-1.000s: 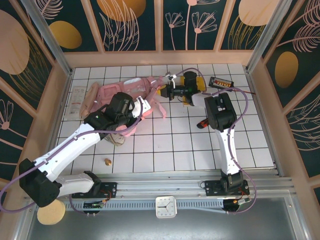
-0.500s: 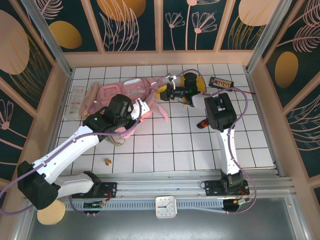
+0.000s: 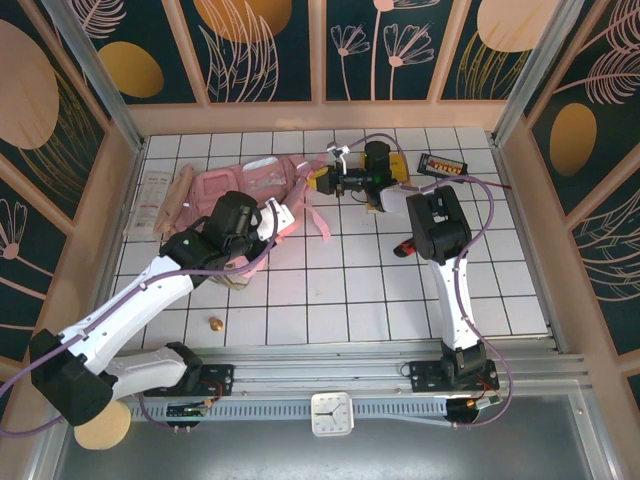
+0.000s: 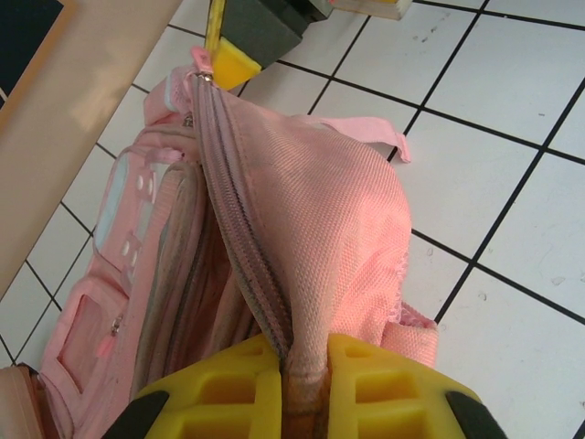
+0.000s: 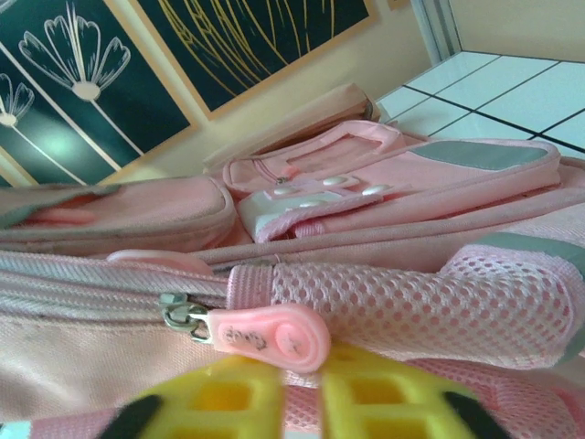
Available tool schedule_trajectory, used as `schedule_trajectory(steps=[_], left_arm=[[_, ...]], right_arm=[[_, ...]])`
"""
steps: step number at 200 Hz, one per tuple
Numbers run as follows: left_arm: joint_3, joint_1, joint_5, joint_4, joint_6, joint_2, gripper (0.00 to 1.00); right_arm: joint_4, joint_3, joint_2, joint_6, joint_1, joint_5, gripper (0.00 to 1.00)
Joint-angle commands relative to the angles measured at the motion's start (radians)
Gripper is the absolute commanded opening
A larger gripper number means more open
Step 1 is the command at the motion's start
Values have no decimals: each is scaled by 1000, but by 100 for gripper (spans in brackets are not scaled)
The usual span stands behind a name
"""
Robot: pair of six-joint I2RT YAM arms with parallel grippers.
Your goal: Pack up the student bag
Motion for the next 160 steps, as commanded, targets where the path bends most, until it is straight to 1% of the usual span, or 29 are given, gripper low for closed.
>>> schedule_trajectory(steps=[1,31,62,90,111,122,123,126,127,132,135,136,138,139,140,141,142,145,146,147,148,149,150,151,153,156,160], left_arm=[[-2,11,-54,52,21,-37,0],[-6,11,-56,47,21,-41,0],[-6,11,-54,47,20,-37,0],[-2,12,-68,42,29,-39,0],[3,13,-87,37,33,-45,0],[9,13,-96,39,38,-53,0],[12,13,-96,39,39,-53,0],[17,14,-95,40,43,-55,0],[20,14,-95,39,44,-55,0],[33,14,-92,39,49,-57,0],[41,13,-89,37,53,-56,0],[44,14,-89,37,55,-56,0],[50,14,-86,34,59,-54,0],[54,13,-86,33,60,-53,0],[59,13,-85,31,62,-51,0],[63,14,-84,29,65,-51,0],[66,14,-82,27,67,-50,0],[78,14,-80,20,73,-45,0],[81,13,-80,17,75,-44,0],[85,14,-79,15,77,-42,0],[87,13,-78,13,79,-41,0],[92,13,-77,10,82,-39,0],[96,13,-76,7,84,-38,0],[100,13,-76,4,85,-36,0],[108,14,-76,-2,89,-33,0],[119,13,-77,-8,91,-29,0],[132,13,-77,-15,95,-24,0]], right_arm=[[93,-39,-27,19,6,-34,47],[226,-59,-13,113,5,-38,48],[296,-75,-14,161,4,-39,49],[317,-93,-18,173,4,-62,49],[310,-111,-30,174,2,-51,49],[417,-137,-30,302,-9,-28,49],[457,-145,-27,344,-14,-21,49],[505,-153,-26,388,-19,-14,49],[556,-163,-22,437,-24,-7,49],[726,-181,-13,568,-37,16,50],[816,-192,-6,653,-45,34,53],[816,-192,-6,653,-45,34,53],[870,-199,0,712,-50,47,55],[921,-204,5,763,-55,62,58],[921,-204,5,763,-55,62,58],[967,-207,12,828,-61,76,60],[967,-207,12,828,-61,76,60],[1019,-207,21,912,-68,99,65],[1030,-206,25,959,-73,111,70],[1030,-206,25,959,-73,111,70],[1032,-205,28,1006,-76,126,76],[1025,-203,28,1028,-76,131,80],[1025,-203,28,1028,-76,131,80],[1012,-202,28,1063,-78,136,87],[1008,-202,27,1079,-79,138,88],[1011,-202,24,1118,-80,138,97],[1022,-210,15,1156,-78,133,99]])
